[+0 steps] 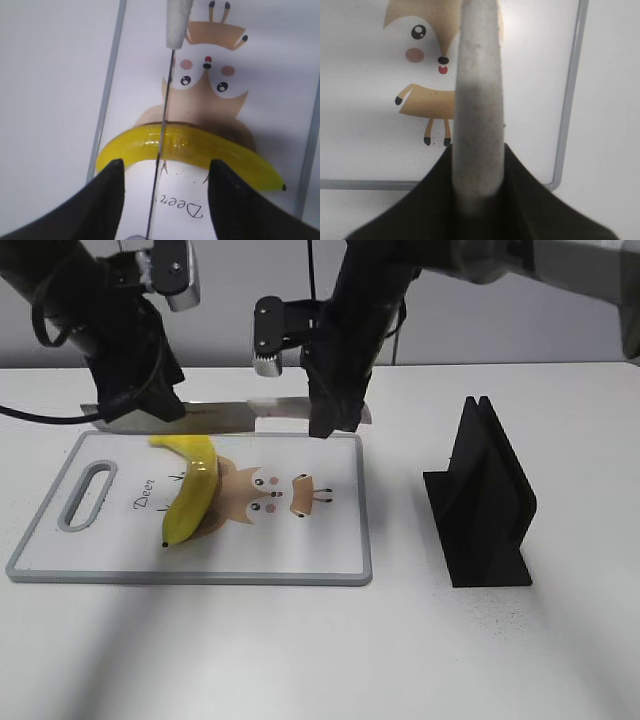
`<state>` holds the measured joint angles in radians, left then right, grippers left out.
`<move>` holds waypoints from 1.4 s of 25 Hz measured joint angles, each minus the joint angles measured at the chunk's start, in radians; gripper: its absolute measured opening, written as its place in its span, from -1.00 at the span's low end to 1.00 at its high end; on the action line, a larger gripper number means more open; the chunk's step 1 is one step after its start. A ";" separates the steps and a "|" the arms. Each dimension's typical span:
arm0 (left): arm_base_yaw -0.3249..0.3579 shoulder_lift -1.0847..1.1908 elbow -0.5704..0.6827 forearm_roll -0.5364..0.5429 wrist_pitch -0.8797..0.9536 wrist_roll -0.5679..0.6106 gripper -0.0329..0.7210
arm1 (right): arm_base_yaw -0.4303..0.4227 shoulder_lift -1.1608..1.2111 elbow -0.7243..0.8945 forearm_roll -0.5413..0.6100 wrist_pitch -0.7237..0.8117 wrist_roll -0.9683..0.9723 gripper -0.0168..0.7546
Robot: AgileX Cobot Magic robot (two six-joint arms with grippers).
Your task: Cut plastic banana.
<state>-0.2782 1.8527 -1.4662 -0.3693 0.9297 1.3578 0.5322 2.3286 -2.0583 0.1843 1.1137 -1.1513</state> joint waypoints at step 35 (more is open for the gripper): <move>0.057 -0.400 0.002 0.268 0.283 -1.221 0.47 | 0.000 -0.473 0.240 -0.043 0.090 1.015 -0.49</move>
<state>-0.2216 1.4531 -1.4644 -0.1016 1.2126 0.1367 0.5322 1.8560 -1.8183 0.1418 1.2034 -0.1364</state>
